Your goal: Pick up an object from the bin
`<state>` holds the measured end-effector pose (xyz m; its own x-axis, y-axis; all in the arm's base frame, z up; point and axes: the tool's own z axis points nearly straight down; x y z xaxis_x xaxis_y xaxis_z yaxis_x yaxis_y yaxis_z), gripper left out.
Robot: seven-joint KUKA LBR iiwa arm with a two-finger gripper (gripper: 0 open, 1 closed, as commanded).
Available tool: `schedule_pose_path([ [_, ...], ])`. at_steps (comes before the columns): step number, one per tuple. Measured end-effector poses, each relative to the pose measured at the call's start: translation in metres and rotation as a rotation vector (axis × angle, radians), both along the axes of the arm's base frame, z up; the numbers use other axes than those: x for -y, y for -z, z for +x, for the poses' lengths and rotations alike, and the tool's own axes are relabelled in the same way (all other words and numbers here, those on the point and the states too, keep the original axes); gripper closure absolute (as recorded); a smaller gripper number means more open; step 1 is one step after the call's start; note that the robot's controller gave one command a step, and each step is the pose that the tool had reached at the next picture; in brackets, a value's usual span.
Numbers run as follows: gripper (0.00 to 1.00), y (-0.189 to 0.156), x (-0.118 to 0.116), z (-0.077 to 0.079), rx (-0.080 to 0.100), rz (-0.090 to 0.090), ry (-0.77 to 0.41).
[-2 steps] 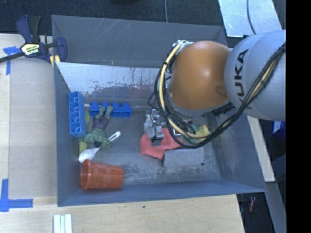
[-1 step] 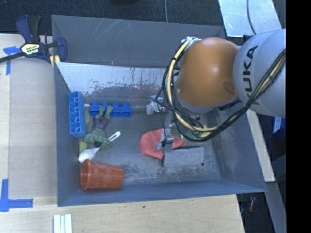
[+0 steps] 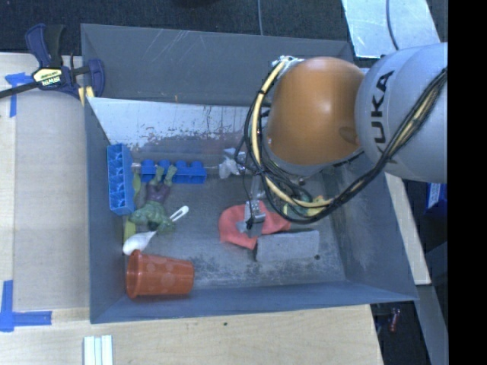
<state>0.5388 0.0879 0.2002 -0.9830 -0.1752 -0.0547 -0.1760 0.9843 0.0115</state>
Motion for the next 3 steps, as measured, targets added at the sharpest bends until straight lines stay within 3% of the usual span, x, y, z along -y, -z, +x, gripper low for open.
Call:
schedule_pose_path([
  [1, 0.00, 0.046, 0.041, -0.012, -0.001, 0.006, 0.128],
  [2, 0.00, 0.044, 0.067, -0.028, 0.003, -0.005, -0.096],
  [3, 0.00, 0.064, 0.063, -0.032, 0.003, -0.005, -0.089],
])
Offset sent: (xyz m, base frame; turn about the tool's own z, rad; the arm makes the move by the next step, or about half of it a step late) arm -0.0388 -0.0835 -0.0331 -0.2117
